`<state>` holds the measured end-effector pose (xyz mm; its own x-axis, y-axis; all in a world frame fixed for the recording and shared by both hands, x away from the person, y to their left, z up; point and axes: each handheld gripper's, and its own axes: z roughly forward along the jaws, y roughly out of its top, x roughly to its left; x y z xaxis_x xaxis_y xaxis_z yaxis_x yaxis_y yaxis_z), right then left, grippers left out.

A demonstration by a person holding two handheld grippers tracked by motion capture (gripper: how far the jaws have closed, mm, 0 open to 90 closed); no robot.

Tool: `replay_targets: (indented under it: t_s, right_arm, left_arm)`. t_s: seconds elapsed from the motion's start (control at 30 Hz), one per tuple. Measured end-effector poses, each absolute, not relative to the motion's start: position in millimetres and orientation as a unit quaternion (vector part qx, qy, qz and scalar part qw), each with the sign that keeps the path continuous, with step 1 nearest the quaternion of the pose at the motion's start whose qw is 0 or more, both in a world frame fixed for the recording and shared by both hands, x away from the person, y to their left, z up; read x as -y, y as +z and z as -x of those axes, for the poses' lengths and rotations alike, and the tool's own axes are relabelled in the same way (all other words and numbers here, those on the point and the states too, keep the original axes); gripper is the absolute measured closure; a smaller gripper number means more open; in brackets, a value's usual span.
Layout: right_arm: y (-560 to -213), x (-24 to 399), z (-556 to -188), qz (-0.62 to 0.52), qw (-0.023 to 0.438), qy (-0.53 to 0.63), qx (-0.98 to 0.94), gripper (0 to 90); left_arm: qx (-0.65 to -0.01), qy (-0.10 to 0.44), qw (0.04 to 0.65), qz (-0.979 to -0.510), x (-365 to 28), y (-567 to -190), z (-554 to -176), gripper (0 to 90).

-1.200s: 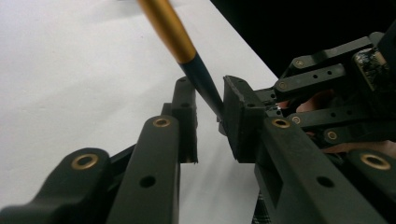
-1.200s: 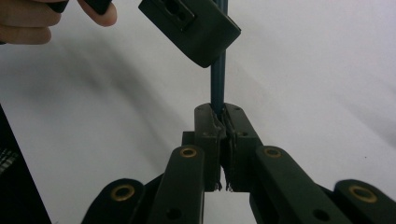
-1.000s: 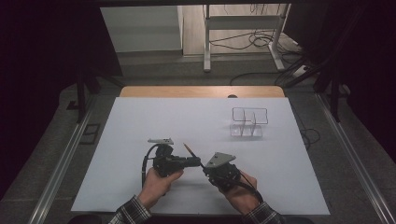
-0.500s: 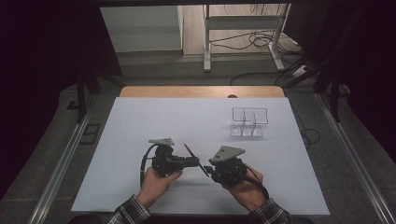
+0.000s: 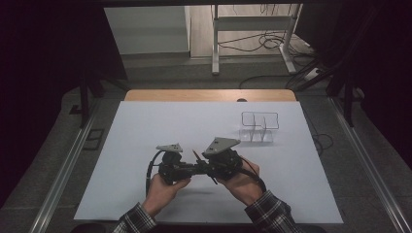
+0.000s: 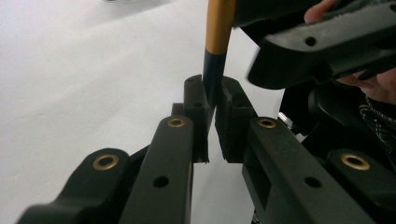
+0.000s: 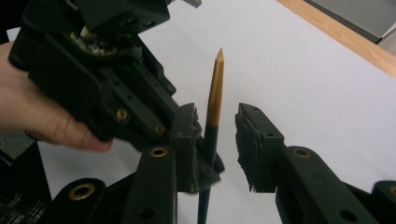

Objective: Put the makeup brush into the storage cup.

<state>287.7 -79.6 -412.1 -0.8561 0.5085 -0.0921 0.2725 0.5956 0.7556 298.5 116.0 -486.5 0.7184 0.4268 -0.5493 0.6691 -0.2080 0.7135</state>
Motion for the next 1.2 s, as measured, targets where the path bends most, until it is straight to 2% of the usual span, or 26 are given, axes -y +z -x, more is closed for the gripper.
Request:
replay_targets:
  t_s: [0.27,0.3,0.33,0.5,0.57,0.6,0.77,1.2]
  right_arm:
    - [-415,69,-296,-0.226,0.138,0.39,-0.882,71.3]
    - [-416,69,-296,-0.225,0.137,0.391,-0.882,73.4]
    - [-416,68,-296,-0.222,0.136,0.389,-0.883,81.3]
    - [-416,68,-296,-0.221,0.131,0.392,-0.883,82.9]
    - [-416,69,-295,-0.219,0.132,0.392,-0.883,83.0]
    - [-416,70,-295,-0.219,0.134,0.393,-0.883,83.0]
    - [-416,77,-297,-0.228,0.138,0.403,-0.876,83.0]
    - [-412,91,-303,-0.243,0.138,0.418,-0.864,83.0]
  left_arm:
    - [-0.351,-0.114,0.517,-0.772,-114,-484,-297,83.9]
    - [-0.351,-0.113,0.517,-0.772,-114,-484,-297,83.9]
    - [-0.351,-0.113,0.517,-0.772,-114,-484,-297,83.8]
    - [-0.346,-0.099,0.516,-0.778,-113,-483,-295,82.7]
    - [-0.347,-0.089,0.515,-0.779,-113,-483,-295,76.1]
    - [-0.348,-0.084,0.514,-0.779,-113,-483,-295,76.1]
    - [-0.35,-0.068,0.511,-0.783,-115,-481,-295,59.3]
    - [-0.342,0.003,0.477,-0.81,-110,-477,-287,37.6]
